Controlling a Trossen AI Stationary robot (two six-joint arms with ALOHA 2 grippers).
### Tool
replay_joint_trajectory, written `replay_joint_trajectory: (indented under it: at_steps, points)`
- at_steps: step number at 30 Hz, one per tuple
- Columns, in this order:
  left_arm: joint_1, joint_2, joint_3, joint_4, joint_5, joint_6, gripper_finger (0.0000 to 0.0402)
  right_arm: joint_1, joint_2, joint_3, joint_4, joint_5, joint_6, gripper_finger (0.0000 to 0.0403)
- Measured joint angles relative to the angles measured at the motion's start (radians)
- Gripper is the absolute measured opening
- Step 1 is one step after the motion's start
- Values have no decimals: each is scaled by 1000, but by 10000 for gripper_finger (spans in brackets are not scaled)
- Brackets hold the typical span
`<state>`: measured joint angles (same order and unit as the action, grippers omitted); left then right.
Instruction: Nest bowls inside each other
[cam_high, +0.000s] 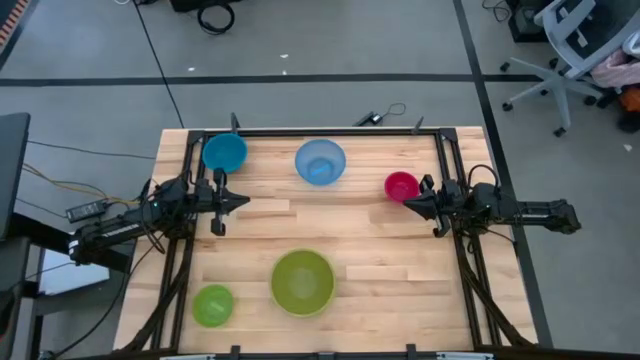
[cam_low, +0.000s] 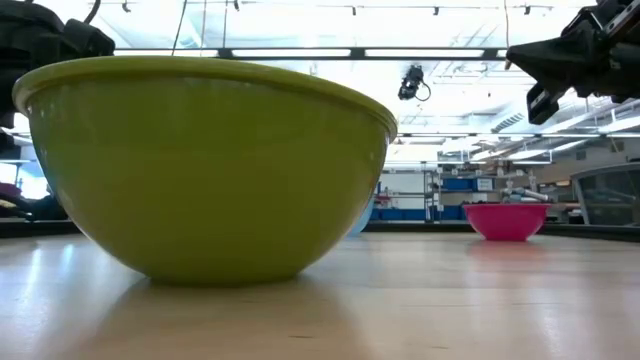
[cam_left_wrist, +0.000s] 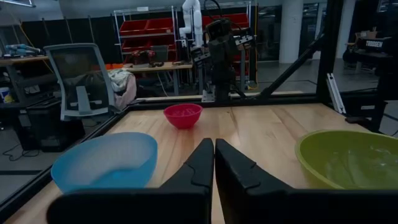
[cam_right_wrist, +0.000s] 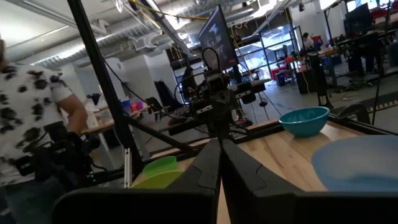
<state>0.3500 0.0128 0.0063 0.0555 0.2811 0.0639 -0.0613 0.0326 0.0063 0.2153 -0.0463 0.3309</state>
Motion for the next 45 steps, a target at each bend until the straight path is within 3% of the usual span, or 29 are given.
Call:
replay_joint_trajectory:
  at_steps: [15, 19, 26, 31, 36, 40, 45]
  points:
    - [0, 0, 0, 4, 0, 10, 16, 0, 0, 0, 0, 0, 0, 22]
    - [0, 0, 0, 122, -24, 21, 16, 0, 0, 0, 0, 0, 0, 22]
    - [-1, 0, 0, 383, -53, -233, 16, 0, 0, 0, 0, 0, 0, 23]
    - [1, 2, 3, 165, -355, -695, 16, 0, 0, 0, 0, 0, 0, 23]
    - [0, 2, 4, 137, -426, -885, 16, 0, 0, 0, 0, 11, -13, 23]
    - [0, 28, 5, 218, -452, -912, 16, -1, 0, 0, 30, 194, -65, 23]
    - [-20, 130, 20, 333, -433, -907, 16, -2, 3, 0, 64, 488, 343, 23]
